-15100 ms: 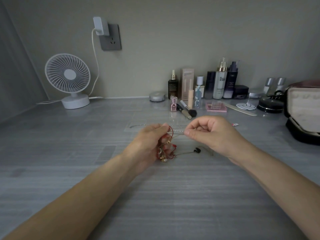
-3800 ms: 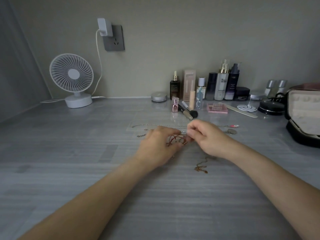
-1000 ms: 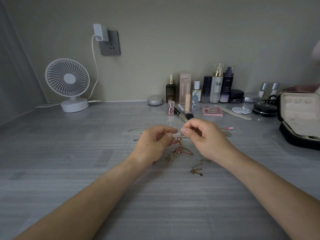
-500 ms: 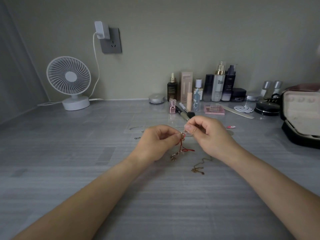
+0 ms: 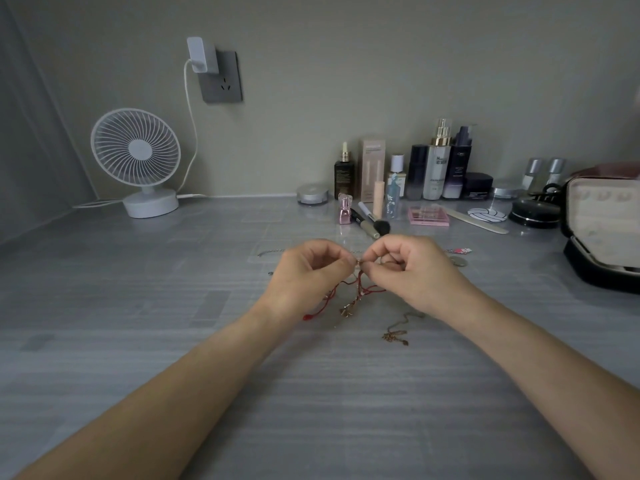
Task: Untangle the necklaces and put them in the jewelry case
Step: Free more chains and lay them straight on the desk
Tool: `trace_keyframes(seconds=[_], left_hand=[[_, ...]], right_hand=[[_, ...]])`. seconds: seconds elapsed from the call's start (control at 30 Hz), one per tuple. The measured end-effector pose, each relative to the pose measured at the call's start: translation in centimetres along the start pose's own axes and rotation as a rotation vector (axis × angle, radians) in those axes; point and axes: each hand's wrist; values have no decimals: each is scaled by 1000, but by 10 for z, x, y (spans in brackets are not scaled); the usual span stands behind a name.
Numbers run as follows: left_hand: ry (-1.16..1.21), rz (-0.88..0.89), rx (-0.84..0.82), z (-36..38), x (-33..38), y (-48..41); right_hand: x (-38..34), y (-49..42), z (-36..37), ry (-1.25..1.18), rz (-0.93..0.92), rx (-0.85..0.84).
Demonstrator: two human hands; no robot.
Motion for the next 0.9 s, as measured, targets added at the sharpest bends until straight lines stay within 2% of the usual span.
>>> trace_keyframes(seconds=[0.3, 0.57, 0.77, 0.9], left_hand=[[-32, -70, 0, 4, -4, -1], [-6, -69, -24, 1, -6, -2], [-30, -77, -17, -1, -3, -2], [-46, -85, -14, -5, -3, -2]], right_hand=[[-3, 1, -1, 40, 72, -76], [-3, -1, -6, 19, 105, -42], [-3, 1, -5, 166, 67, -12], [-8, 4, -8, 40, 104, -78]])
Point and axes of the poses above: each hand's wrist, its own y-axis away from the middle knuckle, its own z-axis out of the palm, x = y × z, and after that the axes turned 6 degrees about z, right-handed
